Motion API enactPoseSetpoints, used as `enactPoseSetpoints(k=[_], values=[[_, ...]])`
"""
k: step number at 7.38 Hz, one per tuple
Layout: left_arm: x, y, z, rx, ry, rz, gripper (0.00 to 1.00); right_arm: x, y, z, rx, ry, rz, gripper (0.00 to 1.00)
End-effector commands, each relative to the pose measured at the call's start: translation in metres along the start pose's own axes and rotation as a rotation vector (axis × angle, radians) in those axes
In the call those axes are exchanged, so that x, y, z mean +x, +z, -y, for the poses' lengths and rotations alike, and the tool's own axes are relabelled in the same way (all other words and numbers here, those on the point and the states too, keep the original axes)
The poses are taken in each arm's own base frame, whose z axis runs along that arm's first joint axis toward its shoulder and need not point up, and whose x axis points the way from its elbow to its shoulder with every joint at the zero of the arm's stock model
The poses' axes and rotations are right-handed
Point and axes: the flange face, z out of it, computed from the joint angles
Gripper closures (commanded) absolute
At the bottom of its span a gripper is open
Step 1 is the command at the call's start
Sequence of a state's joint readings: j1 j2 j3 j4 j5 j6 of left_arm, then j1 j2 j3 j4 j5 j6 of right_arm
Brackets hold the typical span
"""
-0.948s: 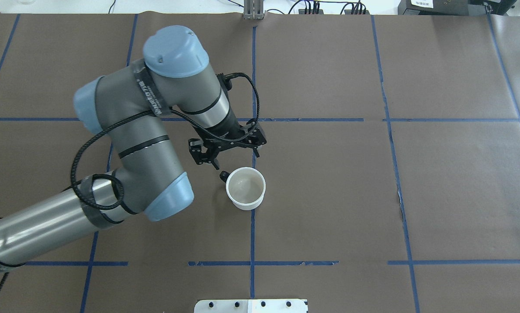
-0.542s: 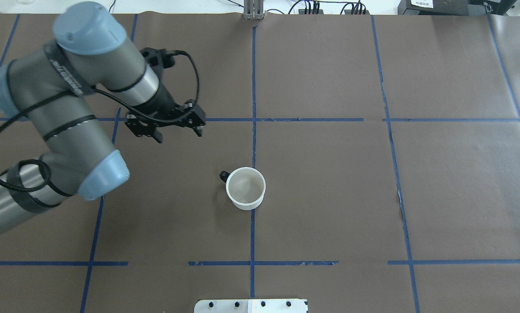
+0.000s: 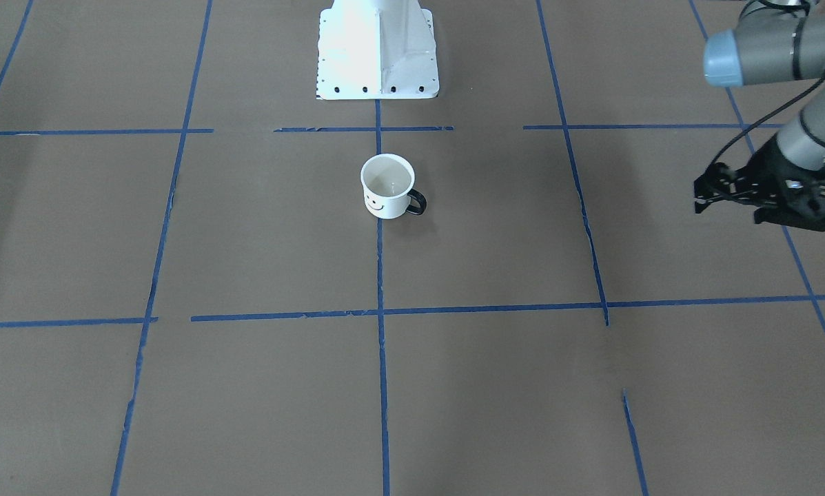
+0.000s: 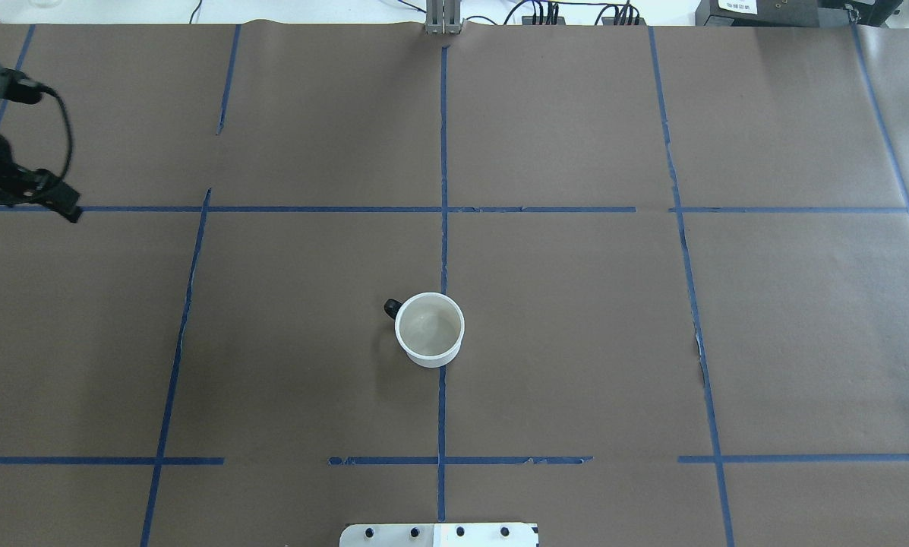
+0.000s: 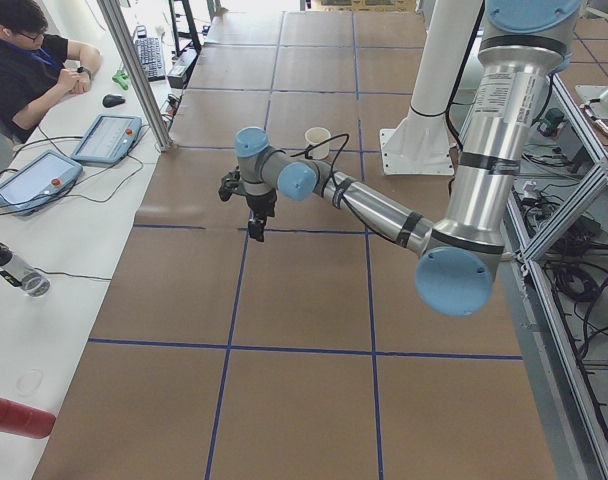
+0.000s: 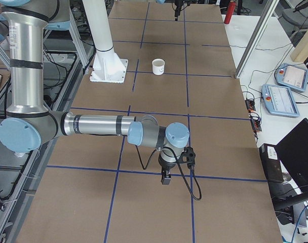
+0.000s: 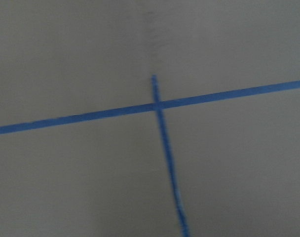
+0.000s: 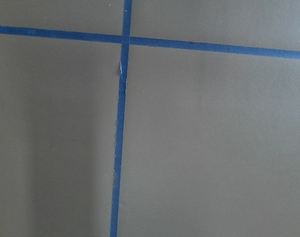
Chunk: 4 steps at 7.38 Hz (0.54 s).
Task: Flip mug
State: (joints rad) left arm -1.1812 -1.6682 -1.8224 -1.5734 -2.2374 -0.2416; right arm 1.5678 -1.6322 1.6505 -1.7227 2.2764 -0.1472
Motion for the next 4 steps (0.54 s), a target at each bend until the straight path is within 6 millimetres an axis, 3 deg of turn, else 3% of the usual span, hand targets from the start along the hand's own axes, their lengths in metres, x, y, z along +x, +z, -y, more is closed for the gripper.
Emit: enactPoseSetpoints(k=[1, 2, 4], values=[[-0.145, -0.01, -0.077, -0.016, 0.024, 0.043, 0.0, 0.0, 0.0, 0.0, 0.0, 0.0, 0.0, 0.0], [-0.181, -0.01, -0.103, -0.025, -0.028, 0.051, 0.0, 0.0, 0.0, 0.0, 0.0, 0.0, 0.0, 0.0], [-0.196, -0.015, -0.118, -0.019, -0.061, 0.055, 0.0, 0.0, 0.0, 0.0, 0.0, 0.0, 0.0, 0.0]])
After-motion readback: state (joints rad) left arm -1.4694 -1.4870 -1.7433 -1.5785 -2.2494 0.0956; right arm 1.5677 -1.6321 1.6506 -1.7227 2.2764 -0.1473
